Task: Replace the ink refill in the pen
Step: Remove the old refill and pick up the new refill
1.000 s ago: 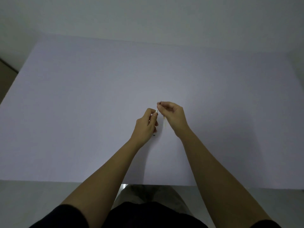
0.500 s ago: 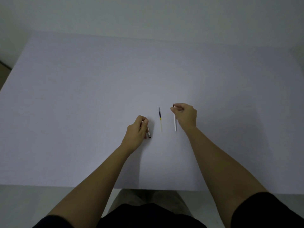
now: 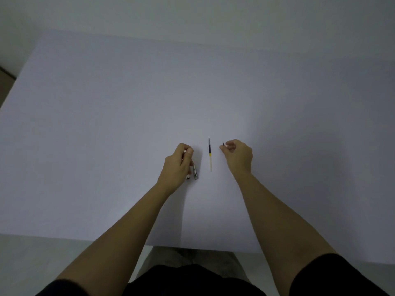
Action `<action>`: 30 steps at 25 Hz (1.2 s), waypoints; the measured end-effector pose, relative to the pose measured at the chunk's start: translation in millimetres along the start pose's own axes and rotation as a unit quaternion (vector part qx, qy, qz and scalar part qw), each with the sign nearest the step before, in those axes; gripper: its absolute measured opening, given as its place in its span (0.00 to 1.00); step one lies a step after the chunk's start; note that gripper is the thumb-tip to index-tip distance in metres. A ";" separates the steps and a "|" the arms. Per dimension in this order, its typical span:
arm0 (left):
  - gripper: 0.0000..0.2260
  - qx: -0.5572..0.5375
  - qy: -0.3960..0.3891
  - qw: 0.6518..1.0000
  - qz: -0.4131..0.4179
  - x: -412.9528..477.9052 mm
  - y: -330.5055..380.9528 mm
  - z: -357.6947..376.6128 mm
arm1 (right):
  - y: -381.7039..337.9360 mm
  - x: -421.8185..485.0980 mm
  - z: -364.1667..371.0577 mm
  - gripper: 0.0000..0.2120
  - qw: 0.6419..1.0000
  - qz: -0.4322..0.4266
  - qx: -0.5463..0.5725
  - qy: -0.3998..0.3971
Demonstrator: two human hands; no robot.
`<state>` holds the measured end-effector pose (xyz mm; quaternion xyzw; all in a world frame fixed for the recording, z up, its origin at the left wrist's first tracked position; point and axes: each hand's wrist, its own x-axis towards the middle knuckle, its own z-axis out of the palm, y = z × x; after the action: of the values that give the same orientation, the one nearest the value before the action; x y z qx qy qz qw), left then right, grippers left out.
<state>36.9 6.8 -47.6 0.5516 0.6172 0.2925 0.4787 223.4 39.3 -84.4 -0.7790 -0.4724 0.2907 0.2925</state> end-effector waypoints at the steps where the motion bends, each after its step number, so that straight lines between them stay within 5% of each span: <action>1: 0.08 -0.001 0.000 1.000 -0.001 0.0 0.0 -0.2 | -1.9 -0.3 -0.4 0.10 1.000 -0.002 0.003 0.003; 10: 0.08 0.010 0.009 1.000 -0.005 -0.2 0.8 -4.6 | -26.9 -7.7 20.7 0.14 0.991 -0.058 -0.098 -0.078; 16: 0.08 -0.007 0.011 1.000 -0.008 -3.4 -1.9 -12.4 | -34.5 -11.8 25.6 0.10 0.993 -0.038 -0.096 -0.064; 21: 0.05 -0.014 -0.006 1.000 -0.007 -4.6 4.4 -12.6 | -61.6 -11.4 0.8 0.11 0.990 0.025 0.141 0.005; 26: 0.06 -0.027 -0.017 0.999 0.011 -6.6 15.8 -6.9 | -90.0 -24.8 -27.6 0.05 0.893 0.037 0.449 0.001; 30: 0.06 -0.055 -0.018 0.998 0.020 -9.2 25.5 -4.7 | -98.1 -35.8 -36.0 0.05 0.868 0.014 0.496 -0.008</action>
<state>42.2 4.4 -20.8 0.5419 0.5805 0.3258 0.5131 180.4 37.9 17.4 -0.5354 -0.2574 0.4973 0.6323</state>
